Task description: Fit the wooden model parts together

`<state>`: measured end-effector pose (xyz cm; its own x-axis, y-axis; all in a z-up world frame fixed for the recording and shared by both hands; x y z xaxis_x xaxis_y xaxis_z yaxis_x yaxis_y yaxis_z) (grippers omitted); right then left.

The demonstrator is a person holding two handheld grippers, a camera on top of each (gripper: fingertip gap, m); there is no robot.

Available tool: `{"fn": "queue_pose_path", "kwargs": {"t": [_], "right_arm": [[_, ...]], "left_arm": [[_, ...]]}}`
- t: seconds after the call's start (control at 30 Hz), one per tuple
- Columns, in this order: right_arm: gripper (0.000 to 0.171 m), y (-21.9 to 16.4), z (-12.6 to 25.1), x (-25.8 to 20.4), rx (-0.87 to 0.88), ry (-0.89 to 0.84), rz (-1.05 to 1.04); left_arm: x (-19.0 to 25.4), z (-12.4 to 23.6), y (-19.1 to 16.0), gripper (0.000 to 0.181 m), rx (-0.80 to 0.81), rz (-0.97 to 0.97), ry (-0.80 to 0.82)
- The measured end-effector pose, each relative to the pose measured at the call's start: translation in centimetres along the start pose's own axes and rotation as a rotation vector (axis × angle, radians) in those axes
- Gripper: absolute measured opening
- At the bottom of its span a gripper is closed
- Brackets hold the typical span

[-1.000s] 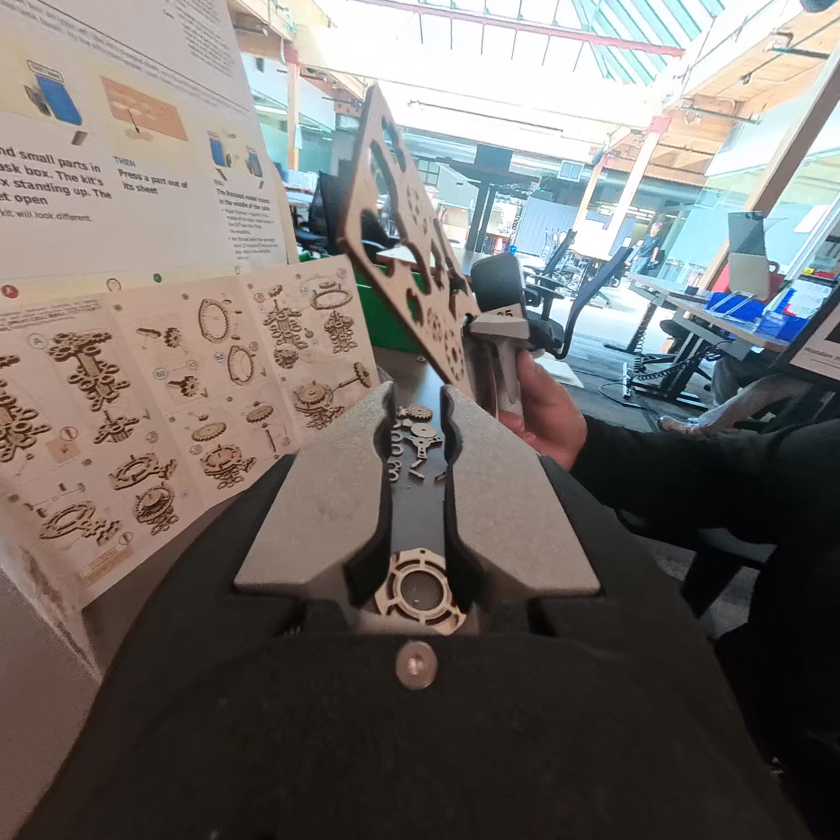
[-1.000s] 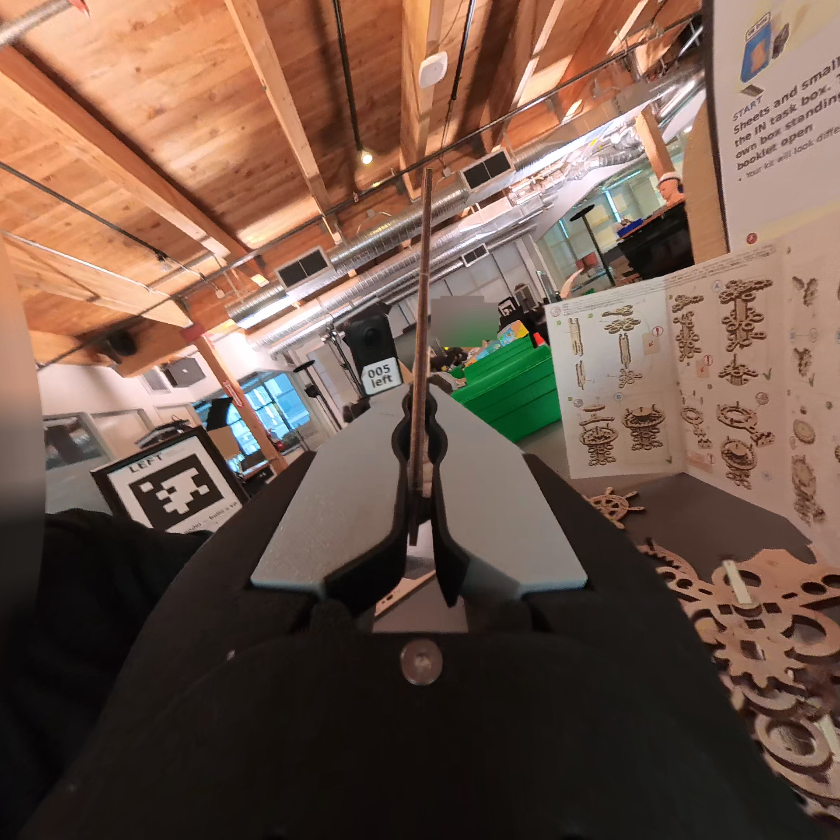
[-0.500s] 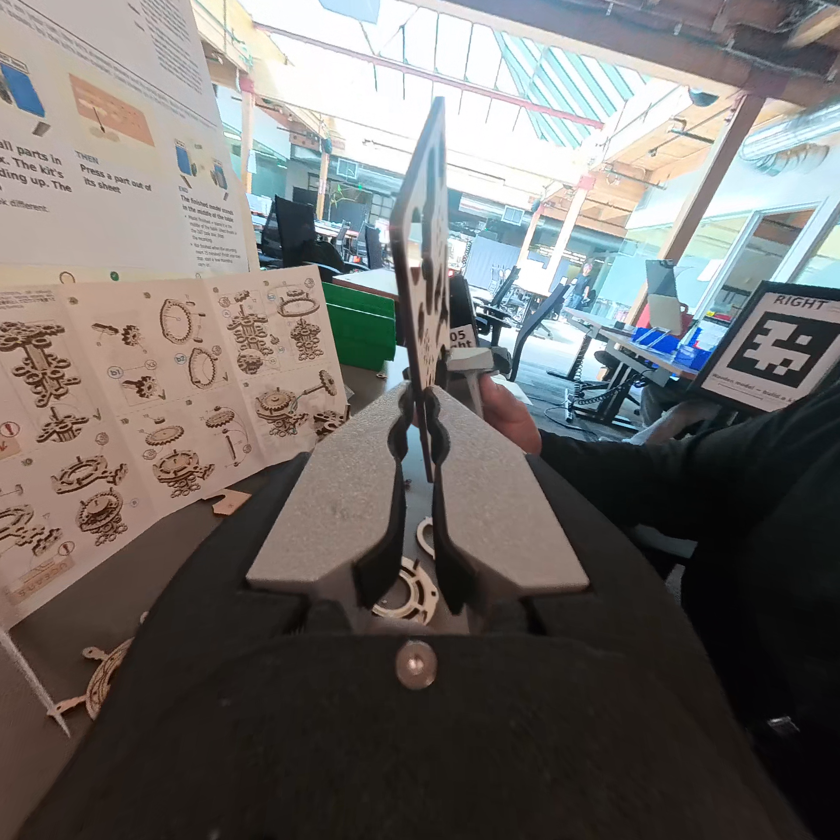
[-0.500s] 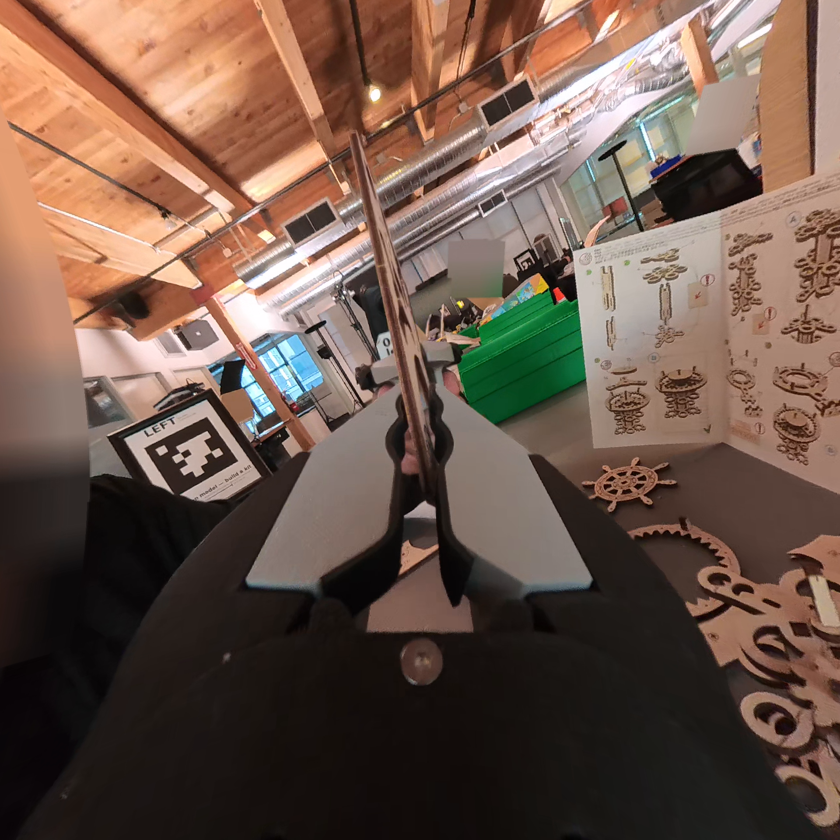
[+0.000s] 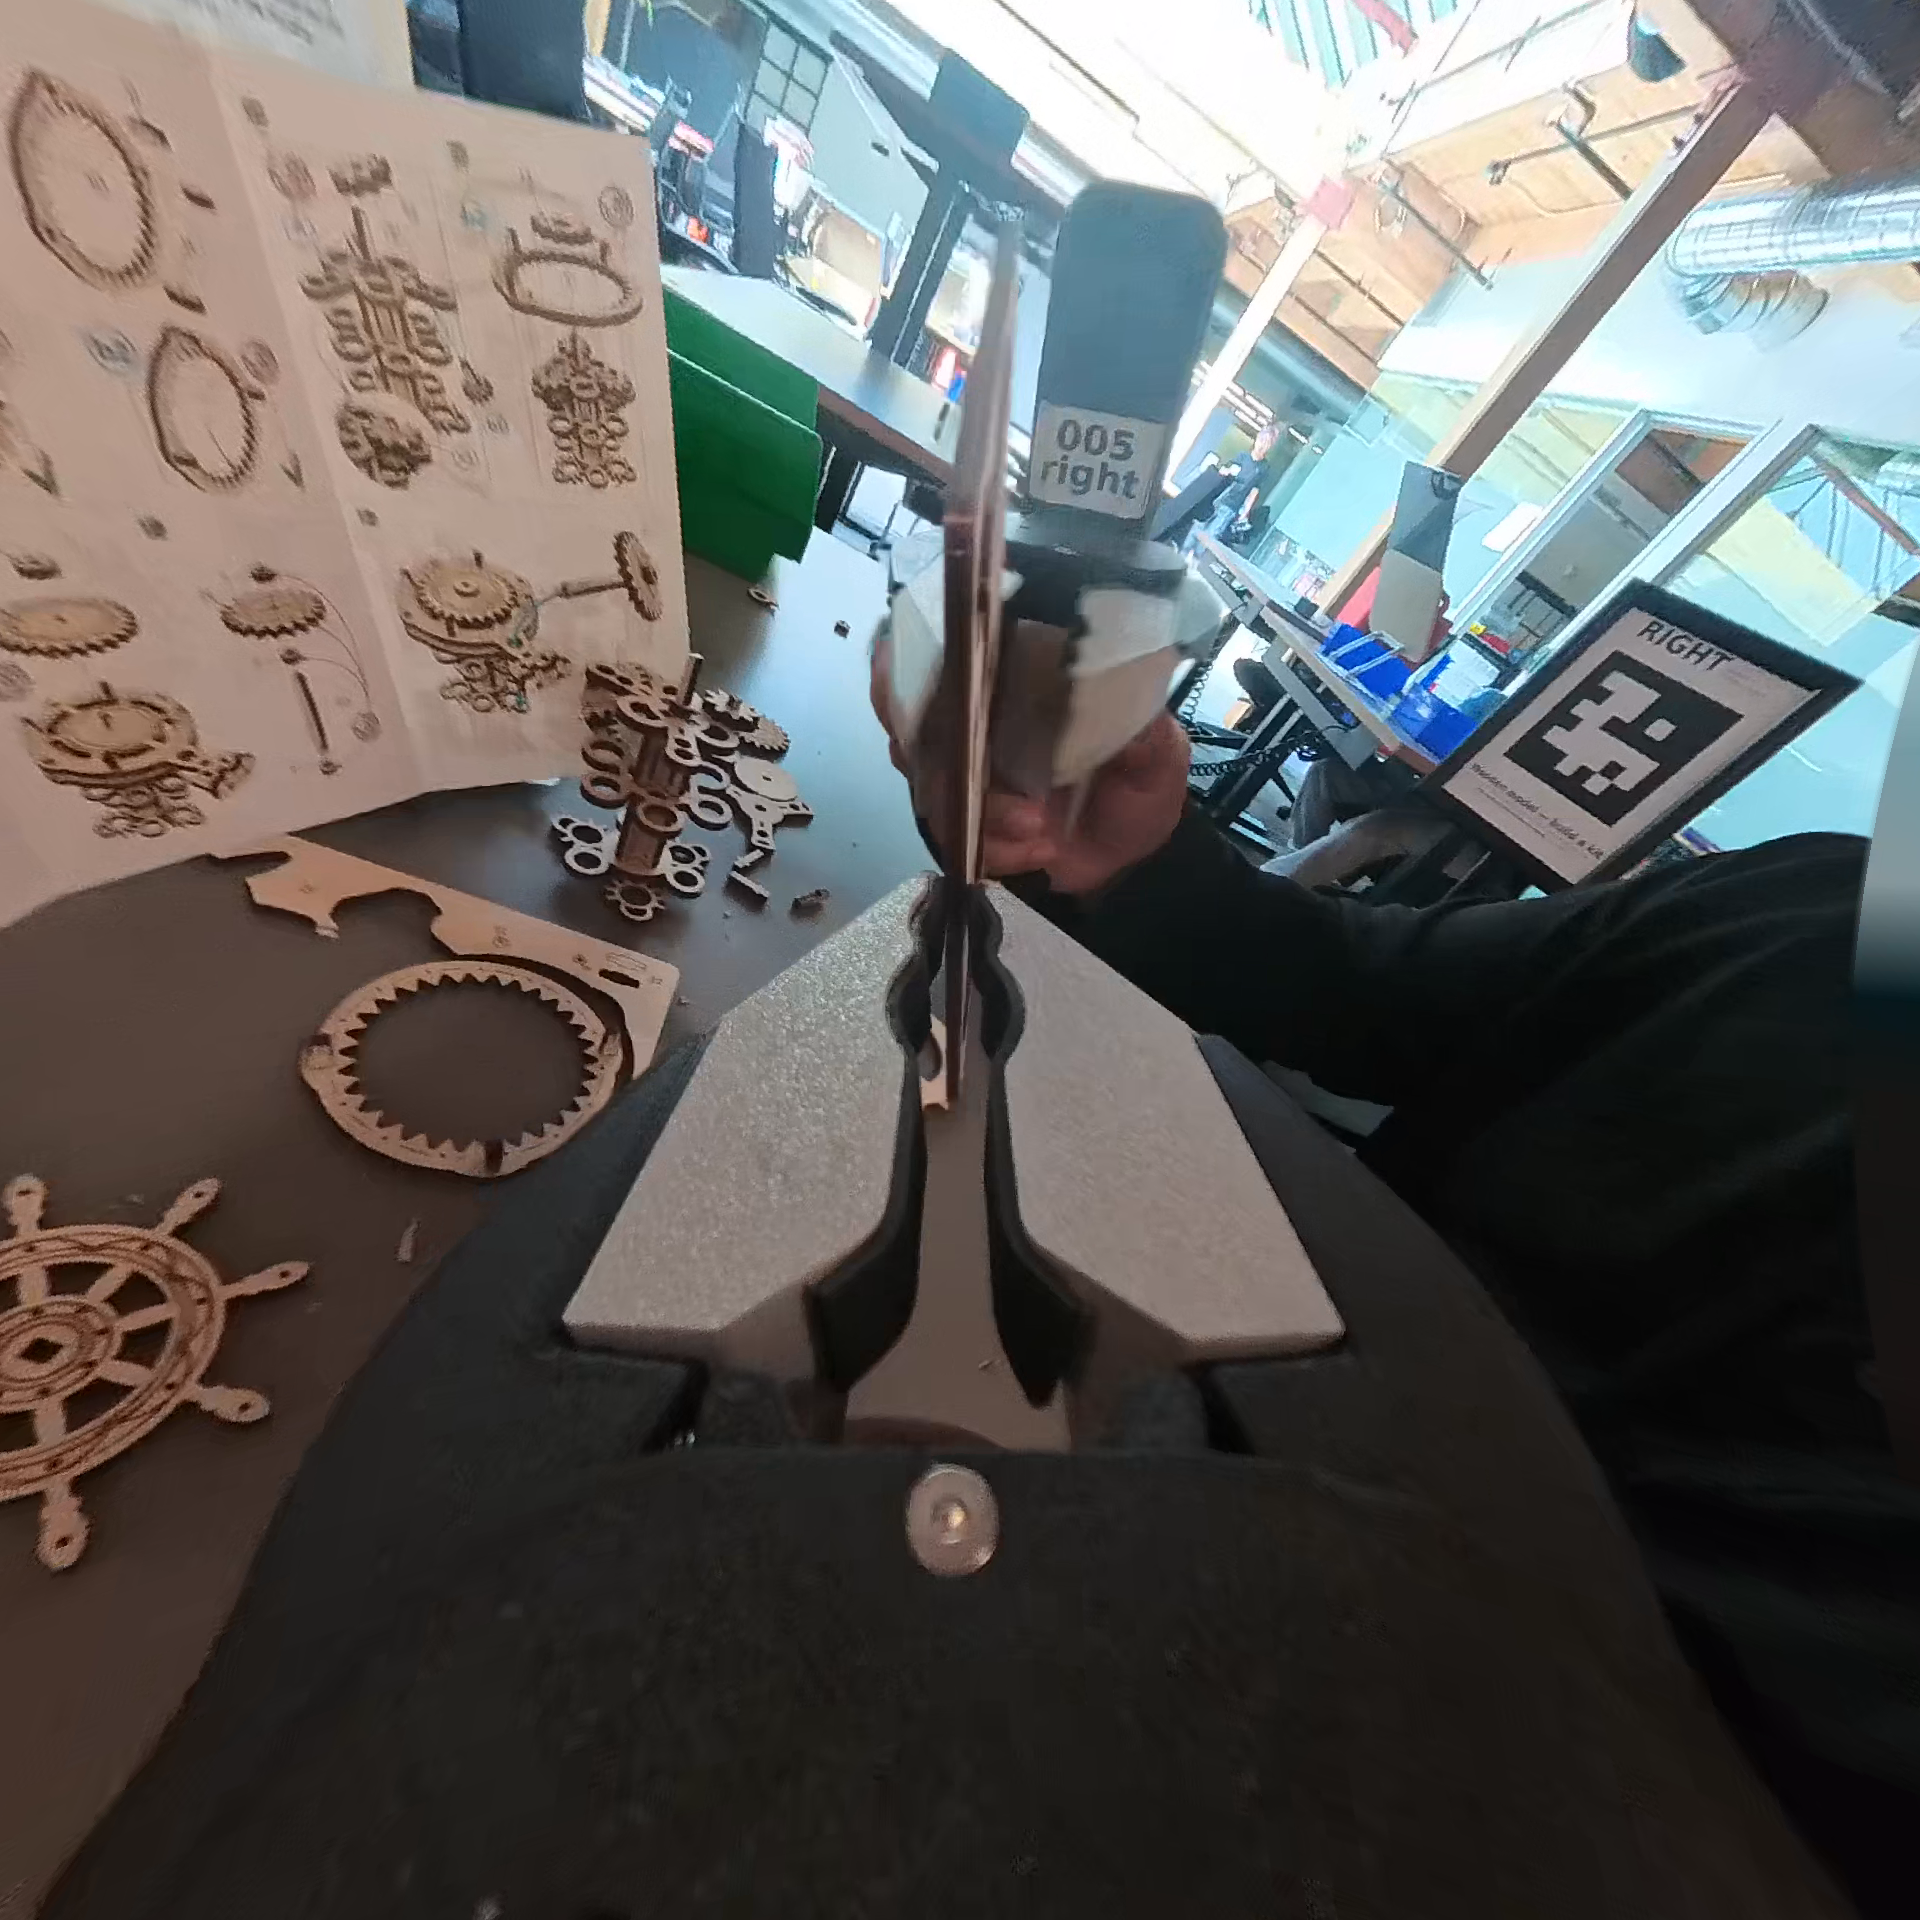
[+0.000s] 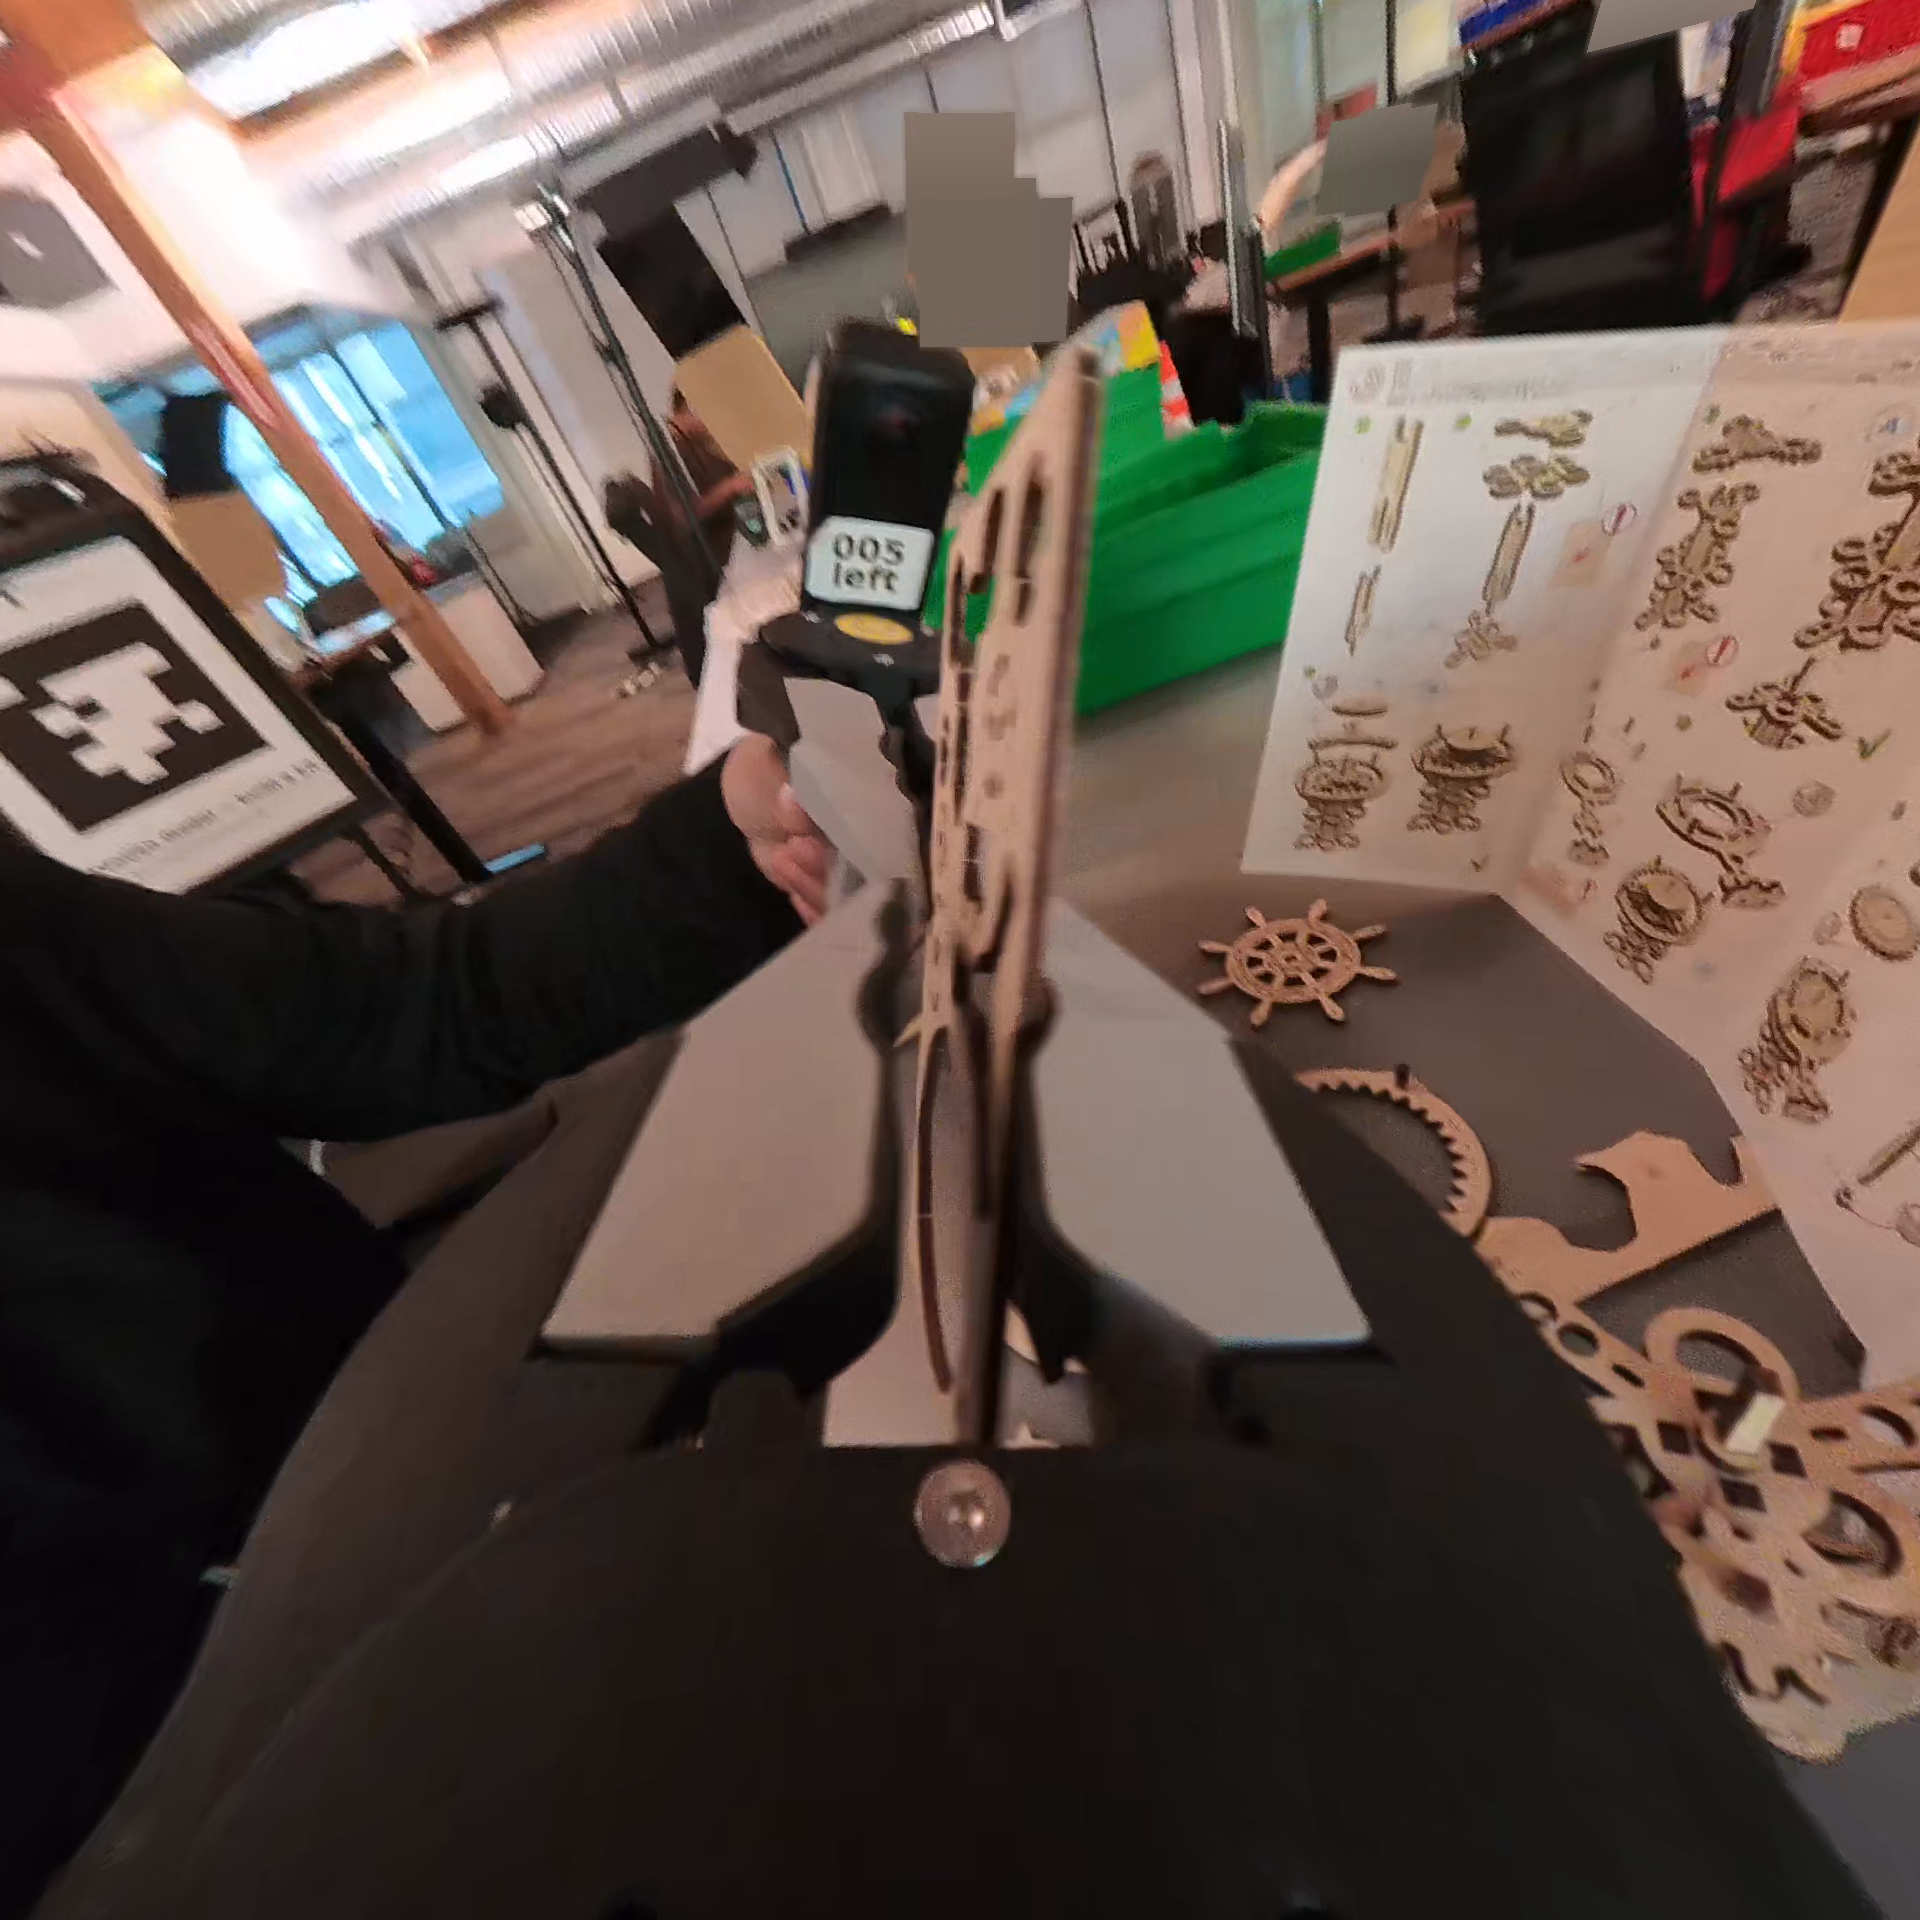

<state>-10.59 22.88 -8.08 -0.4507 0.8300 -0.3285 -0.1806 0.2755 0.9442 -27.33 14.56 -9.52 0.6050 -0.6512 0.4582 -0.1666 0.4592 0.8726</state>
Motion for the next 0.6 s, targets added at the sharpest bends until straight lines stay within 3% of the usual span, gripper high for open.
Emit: {"fn": "queue_pose_path", "kwargs": {"t": [0.07,0.3,0.43,0.6], "right_arm": [[0.000,-0.1,-0.1,0.0,-0.004,0.011,-0.003],[0.003,-0.7,0.4,1.2,0.062,0.046,-0.120],[0.030,-1.0,0.6,1.9,0.089,0.018,-0.150],[0.045,-1.0,0.7,2.4,0.139,-0.044,-0.159]], "left_arm": [[0.0,-0.2,0.0,0.001,0.016,-0.005,0.009],[0.1,-0.3,0.2,0.001,0.092,-0.044,0.037],[-0.1,-0.7,0.1,0.000,0.114,-0.024,0.085],[0.3,-1.2,-0.1,0.001,0.096,-0.027,0.122]]}}
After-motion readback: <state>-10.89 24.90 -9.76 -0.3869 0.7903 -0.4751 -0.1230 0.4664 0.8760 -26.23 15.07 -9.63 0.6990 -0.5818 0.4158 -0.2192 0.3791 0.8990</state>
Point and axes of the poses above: each gripper's, where its closed fingertips meet, z back along the fingers, y out of its top, x = y × z across the jaws, the point moved 9 cm from there along z, back along the fingers, and after that the axes turned 10 degrees about y, right-handed, at the moved point
